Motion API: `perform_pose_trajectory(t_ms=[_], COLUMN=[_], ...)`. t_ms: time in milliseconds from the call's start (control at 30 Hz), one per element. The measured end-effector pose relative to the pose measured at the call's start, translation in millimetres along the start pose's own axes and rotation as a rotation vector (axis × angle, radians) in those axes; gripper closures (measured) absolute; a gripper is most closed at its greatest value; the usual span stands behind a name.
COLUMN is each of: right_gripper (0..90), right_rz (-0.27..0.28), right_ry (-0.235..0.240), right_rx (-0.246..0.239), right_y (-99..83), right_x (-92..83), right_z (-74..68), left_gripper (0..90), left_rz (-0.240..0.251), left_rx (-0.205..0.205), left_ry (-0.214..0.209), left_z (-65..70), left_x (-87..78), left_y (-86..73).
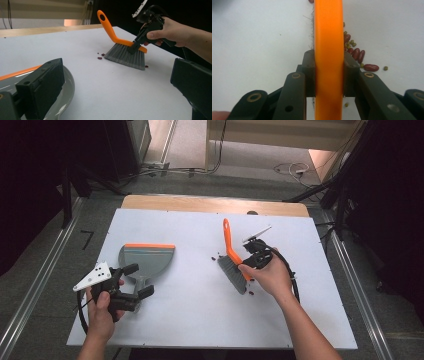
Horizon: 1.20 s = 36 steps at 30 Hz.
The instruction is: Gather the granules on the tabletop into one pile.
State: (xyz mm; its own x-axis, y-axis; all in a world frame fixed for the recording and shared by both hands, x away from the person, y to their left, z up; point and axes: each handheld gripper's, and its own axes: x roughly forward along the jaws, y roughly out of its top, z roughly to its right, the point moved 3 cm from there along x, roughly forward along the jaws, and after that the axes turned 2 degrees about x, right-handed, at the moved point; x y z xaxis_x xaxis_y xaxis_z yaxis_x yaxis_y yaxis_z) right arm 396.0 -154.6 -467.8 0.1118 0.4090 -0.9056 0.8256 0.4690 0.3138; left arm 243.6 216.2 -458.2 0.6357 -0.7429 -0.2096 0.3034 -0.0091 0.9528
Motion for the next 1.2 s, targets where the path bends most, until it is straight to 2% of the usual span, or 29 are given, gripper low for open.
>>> perform_pose_trajectory(t_ms=[133,333,500,633,800,1033,1133,1200], right_gripper=[68.7,68.7,68.7,68.7,68.7,68.6,68.6,68.7], right_rz=[0.012,0.058,0.031,-0.011,-0.005,0.013,0.021,0.038], right_ry=[-0.035,-0.035,-0.008,0.004,0.008,-0.005,-0.005,-0.012], right_rx=[-0.004,-0.031,-0.048,-0.041,0.016,0.073,0.085,0.060], right_y=[2.5,16.0,31.6,39.2,42.5,31.1,25.9,23.5], right_x=[-7.0,-15.0,4.2,22.6,23.7,13.8,10.0,5.5], right_z=[-2.4,-18.7,-38.3,-45.5,-32.3,-10.2,-3.3,-1.6], left_gripper=[0.2,0.3,0.2,0.2,0.3,0.3,0.2,0.2], left_rz=[0.001,0.001,-0.001,0.002,0.004,0.003,-0.005,-0.008], left_rx=[-0.003,-0.007,-0.003,-0.002,-0.006,-0.005,0.002,0.002], left_ry=[0.000,0.001,-0.003,-0.003,-0.002,-0.004,-0.005,-0.005], left_z=[-0.3,0.1,1.0,0.1,-0.2,1.1,1.6,1.9], left_x=[0.1,1.2,1.4,0.1,-1.0,0.7,1.8,2.5], left_y=[0.0,0.2,0.3,0.0,0.0,0.2,-0.1,-0.4])
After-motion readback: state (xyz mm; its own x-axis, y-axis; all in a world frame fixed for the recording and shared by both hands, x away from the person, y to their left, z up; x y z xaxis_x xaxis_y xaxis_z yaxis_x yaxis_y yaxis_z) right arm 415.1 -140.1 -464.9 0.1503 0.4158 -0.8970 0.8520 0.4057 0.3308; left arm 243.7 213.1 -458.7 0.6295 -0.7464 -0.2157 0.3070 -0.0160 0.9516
